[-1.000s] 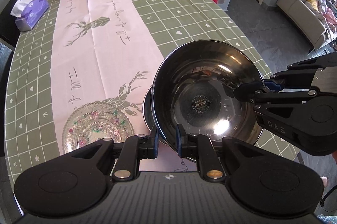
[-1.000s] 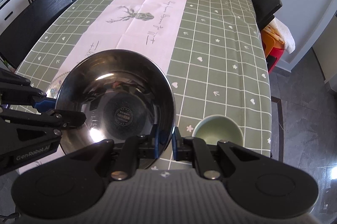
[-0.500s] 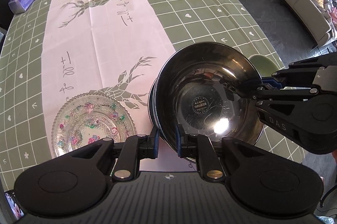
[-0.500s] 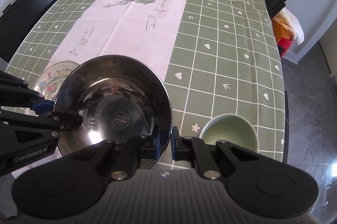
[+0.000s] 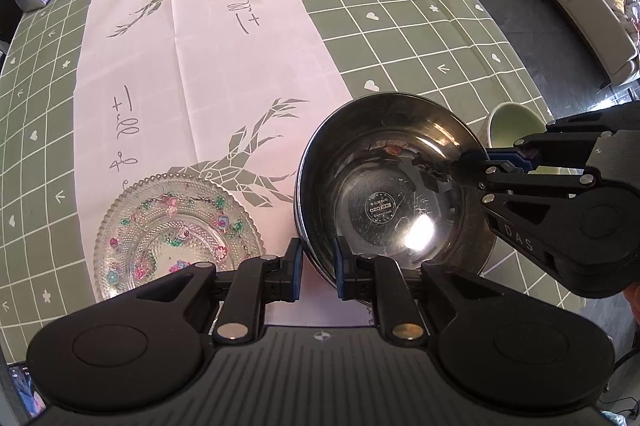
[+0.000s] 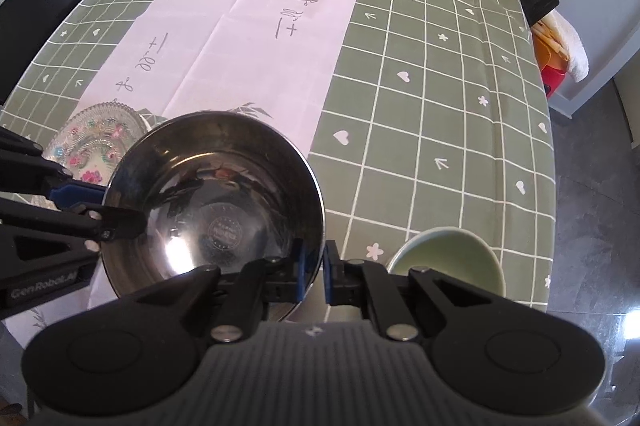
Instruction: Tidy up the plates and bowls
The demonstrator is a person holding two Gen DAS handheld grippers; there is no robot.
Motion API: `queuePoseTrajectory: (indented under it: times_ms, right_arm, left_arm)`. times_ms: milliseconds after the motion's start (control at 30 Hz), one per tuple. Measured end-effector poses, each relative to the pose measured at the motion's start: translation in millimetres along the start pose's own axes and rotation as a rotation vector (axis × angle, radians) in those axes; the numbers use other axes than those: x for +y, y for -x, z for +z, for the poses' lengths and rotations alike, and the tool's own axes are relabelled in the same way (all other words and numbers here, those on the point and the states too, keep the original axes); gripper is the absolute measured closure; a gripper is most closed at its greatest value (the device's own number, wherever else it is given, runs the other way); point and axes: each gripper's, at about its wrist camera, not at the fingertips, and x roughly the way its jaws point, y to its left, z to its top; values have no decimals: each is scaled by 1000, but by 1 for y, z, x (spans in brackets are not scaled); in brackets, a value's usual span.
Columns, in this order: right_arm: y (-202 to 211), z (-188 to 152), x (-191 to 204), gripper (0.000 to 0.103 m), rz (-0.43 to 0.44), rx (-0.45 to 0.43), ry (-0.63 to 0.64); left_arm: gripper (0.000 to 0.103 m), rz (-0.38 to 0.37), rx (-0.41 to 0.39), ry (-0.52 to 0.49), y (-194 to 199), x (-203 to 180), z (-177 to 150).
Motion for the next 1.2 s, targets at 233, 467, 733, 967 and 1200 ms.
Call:
queuePoseTrajectory:
  times_ms: [233,467,733,967,1200]
  right_arm:
    - [-1,0,-1,97,3,-4,0]
    - [8,-1,-5,72,-8,-37,-21]
    - [36,-7,-16,64,-25,-98,-52]
    - [59,-20,-30,60,-77,-130,-78]
    - [72,-41,-54,60,-116,-132,-120]
  left_arm:
    - [86,-4,2,15,-2,2,1]
    - [67,-4,-55,24,9,4,-1]
    - [54,18,-236,-17,47,-5,-5]
    - [54,-48,-317,-91,68,-34,-12]
    - [54,-94,-311,-184,66,-75,-12]
